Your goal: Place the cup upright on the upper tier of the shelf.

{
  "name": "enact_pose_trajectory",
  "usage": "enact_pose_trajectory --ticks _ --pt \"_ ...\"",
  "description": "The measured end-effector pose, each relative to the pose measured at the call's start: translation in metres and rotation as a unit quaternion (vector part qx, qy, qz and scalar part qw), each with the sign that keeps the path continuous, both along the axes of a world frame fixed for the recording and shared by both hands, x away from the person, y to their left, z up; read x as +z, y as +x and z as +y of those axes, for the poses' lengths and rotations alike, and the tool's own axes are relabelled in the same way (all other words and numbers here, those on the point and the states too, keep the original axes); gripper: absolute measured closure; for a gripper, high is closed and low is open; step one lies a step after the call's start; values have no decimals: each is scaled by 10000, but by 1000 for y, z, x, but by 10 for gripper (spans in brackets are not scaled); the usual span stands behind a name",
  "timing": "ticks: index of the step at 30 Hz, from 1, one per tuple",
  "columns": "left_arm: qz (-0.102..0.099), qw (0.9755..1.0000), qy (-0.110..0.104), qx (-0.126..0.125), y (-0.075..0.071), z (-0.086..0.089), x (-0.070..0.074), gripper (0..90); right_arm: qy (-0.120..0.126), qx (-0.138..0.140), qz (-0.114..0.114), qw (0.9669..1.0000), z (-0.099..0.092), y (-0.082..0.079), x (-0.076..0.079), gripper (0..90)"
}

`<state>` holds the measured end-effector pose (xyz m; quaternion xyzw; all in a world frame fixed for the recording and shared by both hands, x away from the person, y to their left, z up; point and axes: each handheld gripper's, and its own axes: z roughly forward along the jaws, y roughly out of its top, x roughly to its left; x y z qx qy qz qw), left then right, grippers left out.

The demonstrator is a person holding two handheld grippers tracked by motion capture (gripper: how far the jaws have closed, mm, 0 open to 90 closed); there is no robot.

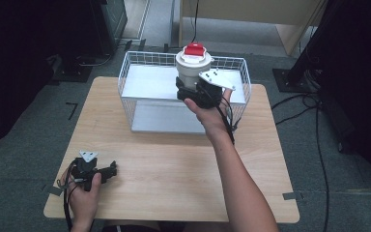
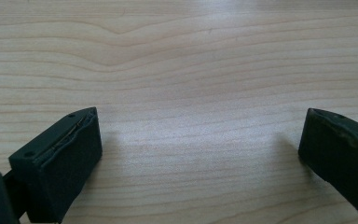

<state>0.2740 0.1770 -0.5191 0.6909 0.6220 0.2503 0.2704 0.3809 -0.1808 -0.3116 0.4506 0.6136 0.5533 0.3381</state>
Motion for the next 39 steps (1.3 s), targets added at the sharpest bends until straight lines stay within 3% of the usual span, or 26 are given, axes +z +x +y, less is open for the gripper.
enact_pose_trajectory --ticks 6,10,25,29,32,39 --pt "-5 10000 -2 3 0 0 0 0 -93 -141 146 9998 6 27 -1 107" --pt "-4 10000 0 0 0 0 0 0 -25 -242 233 9994 6 41 -3 107" --pt "1 10000 -2 1 0 0 0 0 -93 -344 265 9990 18 71 3 107" --pt "1 10000 -2 0 0 0 0 0 -41 -369 236 9990 20 72 3 107" --pt "0 10000 3 -1 0 0 0 0 -362 -293 153 9988 22 70 -3 107" --pt "-2 10000 -3 -3 0 0 0 0 -313 -272 54 9991 20 62 -6 107"
